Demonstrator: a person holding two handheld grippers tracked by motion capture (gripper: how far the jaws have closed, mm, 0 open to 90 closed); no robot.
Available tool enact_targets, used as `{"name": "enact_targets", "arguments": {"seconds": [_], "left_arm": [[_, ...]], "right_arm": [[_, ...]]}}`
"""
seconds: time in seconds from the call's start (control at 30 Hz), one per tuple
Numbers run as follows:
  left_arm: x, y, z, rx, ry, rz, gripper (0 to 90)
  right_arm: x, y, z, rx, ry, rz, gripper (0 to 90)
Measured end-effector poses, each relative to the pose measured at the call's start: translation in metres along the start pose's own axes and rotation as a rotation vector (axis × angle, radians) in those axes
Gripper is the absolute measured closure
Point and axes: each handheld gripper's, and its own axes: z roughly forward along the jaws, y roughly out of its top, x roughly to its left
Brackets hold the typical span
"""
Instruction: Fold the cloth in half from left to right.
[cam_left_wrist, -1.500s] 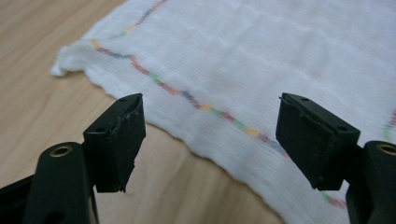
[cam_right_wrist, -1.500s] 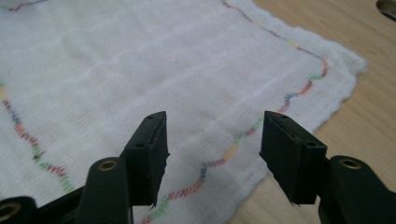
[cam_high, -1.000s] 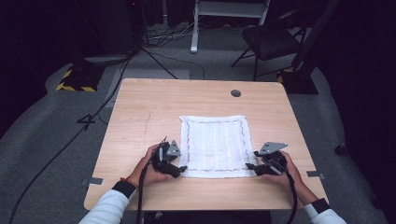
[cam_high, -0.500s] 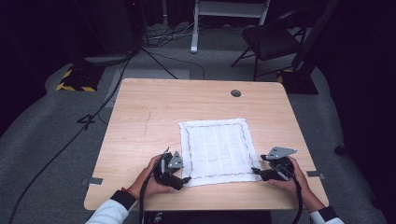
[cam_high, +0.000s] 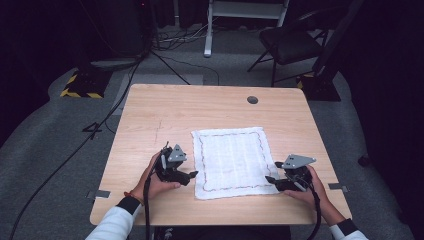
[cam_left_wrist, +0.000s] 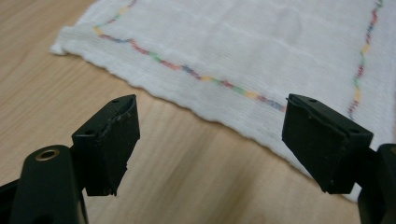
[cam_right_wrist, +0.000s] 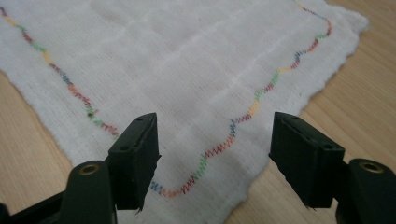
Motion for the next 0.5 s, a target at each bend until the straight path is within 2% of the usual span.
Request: {"name": "enact_targets", "arguments": {"seconds": [0.07, 0.13, 0.23, 0.3, 0.37, 0.4, 0.43, 0.5], "left_arm": [[0.004, 0.002, 0.001, 0.004, 0.015, 0.008, 19.5], [0.016, 0.008, 0.005, -0.002, 0.051, -0.014, 19.6], [0.03, 0.013, 0.012, -0.008, 0.054, -0.051, 19.7], [0.036, 0.014, 0.019, -0.021, 0.086, -0.058, 20.2], [0.044, 0.018, 0.028, 0.015, 0.072, -0.083, 20.1], [0.044, 0.018, 0.028, 0.015, 0.072, -0.083, 19.9], [0.048, 0.02, 0.034, 0.006, 0.112, -0.071, 20.5], [0.052, 0.025, 0.04, 0.03, 0.114, -0.071, 20.4]], "right_arm": [[0.004, 0.005, 0.001, -0.014, 0.011, -0.01, 35.1], [0.008, 0.012, 0.004, -0.026, 0.027, -0.016, 36.6], [0.016, 0.02, 0.01, -0.032, 0.041, -0.04, 37.5], [0.024, 0.028, 0.015, -0.043, 0.067, -0.055, 38.0], [0.033, 0.037, 0.022, -0.05, 0.091, -0.073, 38.2], [0.033, 0.037, 0.022, -0.05, 0.091, -0.073, 38.2], [0.046, 0.048, 0.03, -0.054, 0.121, -0.103, 38.5], [0.057, 0.056, 0.037, -0.057, 0.149, -0.129, 38.7]]}}
